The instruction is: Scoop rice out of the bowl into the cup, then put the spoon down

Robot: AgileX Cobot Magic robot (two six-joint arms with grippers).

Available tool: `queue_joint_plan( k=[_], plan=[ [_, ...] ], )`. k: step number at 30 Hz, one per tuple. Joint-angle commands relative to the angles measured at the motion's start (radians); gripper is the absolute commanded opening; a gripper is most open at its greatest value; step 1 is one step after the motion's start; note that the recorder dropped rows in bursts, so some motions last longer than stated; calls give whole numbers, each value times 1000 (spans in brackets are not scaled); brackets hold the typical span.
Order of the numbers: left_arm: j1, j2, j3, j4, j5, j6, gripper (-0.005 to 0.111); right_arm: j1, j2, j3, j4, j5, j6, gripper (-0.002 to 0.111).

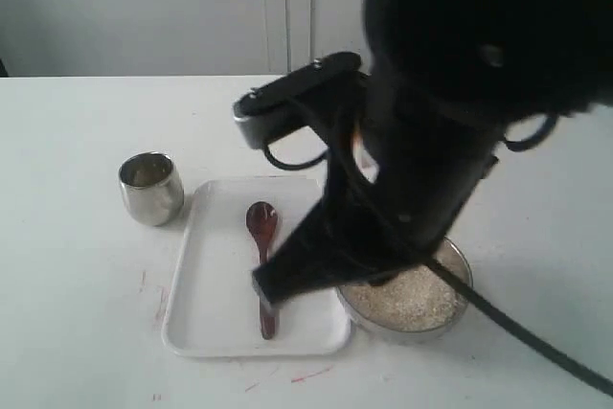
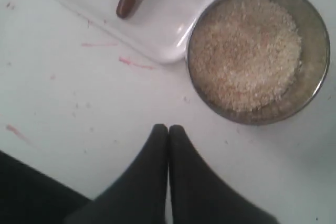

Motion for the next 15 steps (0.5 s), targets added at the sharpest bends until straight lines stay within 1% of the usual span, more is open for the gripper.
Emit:
queue_joint_plan(
  k=[1,4,6,12,15],
  plan=[
    [-1,1,-6,-10,-4,-2,14,53,-213,192,3,-17,15,0],
    [-1,1,-6,-10,-4,-2,14,66,-377,314,13,-18,17,0],
    [-1,1,-6,-10,-4,-2,14,66,-448,351,13,-18,17,0],
    [-1,1,-6,-10,-4,-2,14,66,-606,383,47,-17,17,0],
    [-1,1,-6,-10,-4,-2,14,66,-669,383,6,-14,17,0]
  ],
)
